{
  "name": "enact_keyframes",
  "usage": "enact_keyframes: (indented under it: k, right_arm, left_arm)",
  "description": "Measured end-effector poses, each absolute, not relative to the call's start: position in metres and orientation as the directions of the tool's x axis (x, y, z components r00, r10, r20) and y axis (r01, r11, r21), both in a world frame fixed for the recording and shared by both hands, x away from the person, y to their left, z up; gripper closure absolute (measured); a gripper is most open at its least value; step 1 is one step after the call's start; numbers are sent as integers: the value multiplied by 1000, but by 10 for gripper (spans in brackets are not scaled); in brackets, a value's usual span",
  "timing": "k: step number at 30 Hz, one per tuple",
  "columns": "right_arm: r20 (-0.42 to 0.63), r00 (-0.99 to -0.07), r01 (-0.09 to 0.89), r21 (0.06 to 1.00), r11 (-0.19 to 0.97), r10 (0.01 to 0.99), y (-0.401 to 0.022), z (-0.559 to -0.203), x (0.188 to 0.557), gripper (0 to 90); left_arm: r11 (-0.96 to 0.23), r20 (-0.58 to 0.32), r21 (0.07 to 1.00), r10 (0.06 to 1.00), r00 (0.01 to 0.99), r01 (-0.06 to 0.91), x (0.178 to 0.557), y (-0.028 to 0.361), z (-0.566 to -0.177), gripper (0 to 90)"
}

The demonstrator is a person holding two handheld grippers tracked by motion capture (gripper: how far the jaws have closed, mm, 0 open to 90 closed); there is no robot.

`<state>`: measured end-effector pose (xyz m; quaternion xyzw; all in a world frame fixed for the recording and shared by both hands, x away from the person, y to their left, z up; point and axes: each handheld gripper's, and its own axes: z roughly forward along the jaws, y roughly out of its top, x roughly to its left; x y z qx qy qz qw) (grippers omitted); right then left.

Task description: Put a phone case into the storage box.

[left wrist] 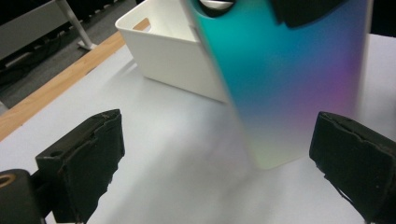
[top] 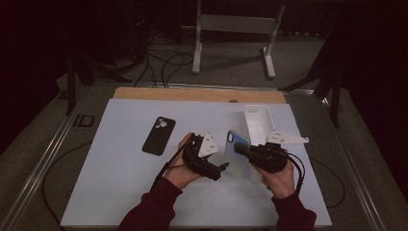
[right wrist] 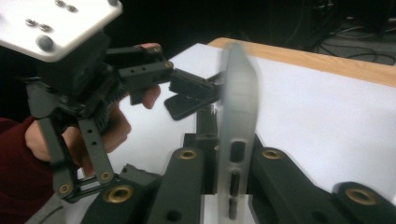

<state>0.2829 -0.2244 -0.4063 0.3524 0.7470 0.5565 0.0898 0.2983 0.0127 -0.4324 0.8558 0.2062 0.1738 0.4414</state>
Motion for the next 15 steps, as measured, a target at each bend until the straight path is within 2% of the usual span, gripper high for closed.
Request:
enact_keyframes:
  k: [5,15]
  right_arm:
    - [253,-745,413,901,129,617,-226,-404,282,868]
    - [268,-786,376,923,86,558,-231,-398,279,868]
  left_arm:
    - [-504,73,836,495,866,217,300,16,-434,42]
    - [-463,-32,856,397,917,230,302,19,-433,88]
